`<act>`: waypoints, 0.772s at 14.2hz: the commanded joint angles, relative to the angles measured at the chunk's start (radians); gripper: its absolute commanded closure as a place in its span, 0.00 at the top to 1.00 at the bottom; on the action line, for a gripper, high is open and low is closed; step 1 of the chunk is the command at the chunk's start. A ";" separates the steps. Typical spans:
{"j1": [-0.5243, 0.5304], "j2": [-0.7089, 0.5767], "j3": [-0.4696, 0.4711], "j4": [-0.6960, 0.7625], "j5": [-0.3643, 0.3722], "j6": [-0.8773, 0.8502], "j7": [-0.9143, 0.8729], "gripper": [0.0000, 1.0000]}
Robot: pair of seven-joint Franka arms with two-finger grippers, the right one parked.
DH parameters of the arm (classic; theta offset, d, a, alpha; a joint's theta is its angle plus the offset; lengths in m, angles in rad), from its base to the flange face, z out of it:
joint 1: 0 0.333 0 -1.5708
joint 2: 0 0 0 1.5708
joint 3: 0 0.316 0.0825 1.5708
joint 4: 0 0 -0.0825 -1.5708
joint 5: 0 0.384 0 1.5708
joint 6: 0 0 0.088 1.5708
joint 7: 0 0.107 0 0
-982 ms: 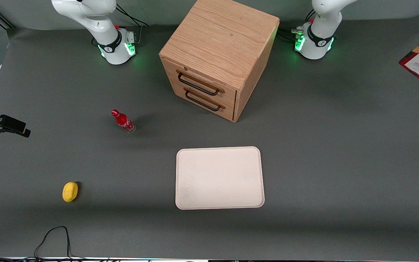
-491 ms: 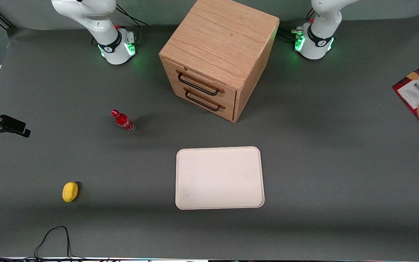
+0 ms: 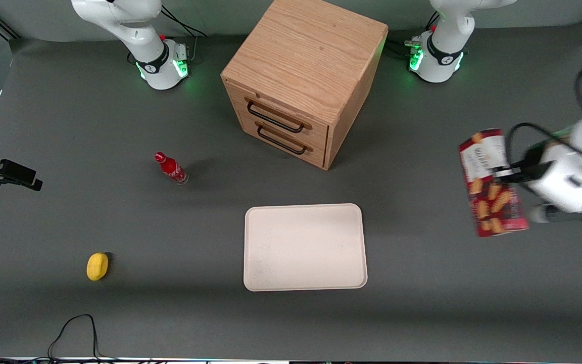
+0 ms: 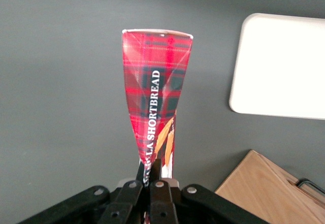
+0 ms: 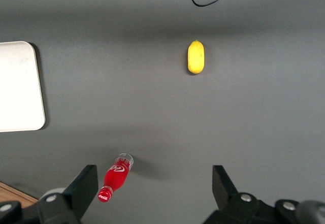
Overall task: Place red cookie box on tray
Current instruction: 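Carry the box over the white tray and lower it onto the tray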
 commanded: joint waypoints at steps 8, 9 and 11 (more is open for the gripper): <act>-0.360 0.167 0.018 0.190 0.088 0.070 -0.306 0.00; -0.368 0.185 0.018 0.193 0.089 0.082 -0.308 0.00; -0.364 0.222 0.018 0.187 0.092 0.146 -0.311 0.00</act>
